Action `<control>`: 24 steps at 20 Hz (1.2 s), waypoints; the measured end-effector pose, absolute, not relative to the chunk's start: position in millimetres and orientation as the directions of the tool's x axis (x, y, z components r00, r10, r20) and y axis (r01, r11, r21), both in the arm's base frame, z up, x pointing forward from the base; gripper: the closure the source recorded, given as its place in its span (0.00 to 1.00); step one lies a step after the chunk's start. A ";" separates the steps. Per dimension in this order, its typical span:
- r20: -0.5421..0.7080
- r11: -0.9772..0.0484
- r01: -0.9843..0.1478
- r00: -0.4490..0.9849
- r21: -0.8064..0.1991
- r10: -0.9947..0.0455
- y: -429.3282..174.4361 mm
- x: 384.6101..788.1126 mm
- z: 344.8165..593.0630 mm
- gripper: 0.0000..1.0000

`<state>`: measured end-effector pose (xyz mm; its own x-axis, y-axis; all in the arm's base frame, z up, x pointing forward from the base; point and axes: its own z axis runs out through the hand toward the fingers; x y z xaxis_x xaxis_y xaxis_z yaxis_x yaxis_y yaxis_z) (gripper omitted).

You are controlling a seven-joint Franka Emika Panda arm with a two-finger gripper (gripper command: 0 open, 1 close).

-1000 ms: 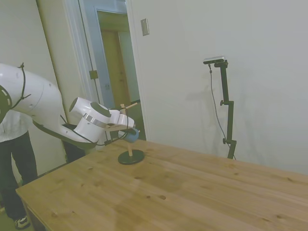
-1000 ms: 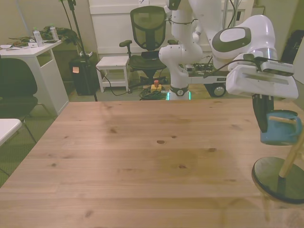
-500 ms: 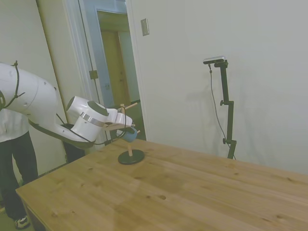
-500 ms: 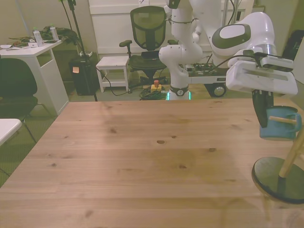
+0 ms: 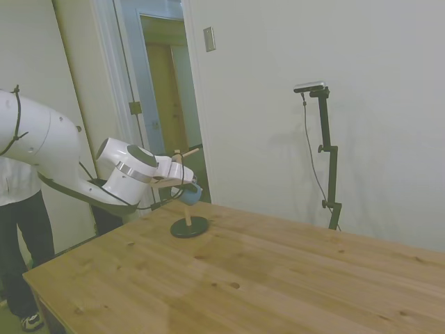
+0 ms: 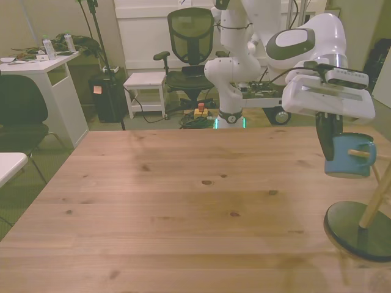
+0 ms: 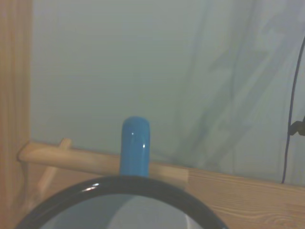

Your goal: Unload the mug

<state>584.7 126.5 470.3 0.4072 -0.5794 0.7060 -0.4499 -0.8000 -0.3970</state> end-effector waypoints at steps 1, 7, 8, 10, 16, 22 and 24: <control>0.706 -0.799 -0.451 0.406 -0.397 -0.580 125.2 583.1 470.7 1.00; 0.704 -0.794 -0.459 0.401 -0.400 -0.586 117.7 576.8 470.8 1.00; 0.704 -0.792 -0.460 0.398 -0.401 -0.588 115.7 575.9 471.4 1.00; 0.704 -0.789 -0.465 0.394 -0.402 -0.591 110.5 573.1 472.0 1.00; 0.699 -0.776 -0.482 0.382 -0.407 -0.604 92.5 562.4 471.7 1.00; 0.686 -0.745 -0.515 0.355 -0.423 -0.635 61.2 549.1 472.7 1.00; 0.682 -0.730 -0.533 0.340 -0.428 -0.648 47.9 543.1 473.1 1.00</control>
<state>543.1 47.9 473.1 0.3399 -0.6478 0.6817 -0.5331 -0.7299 -0.4278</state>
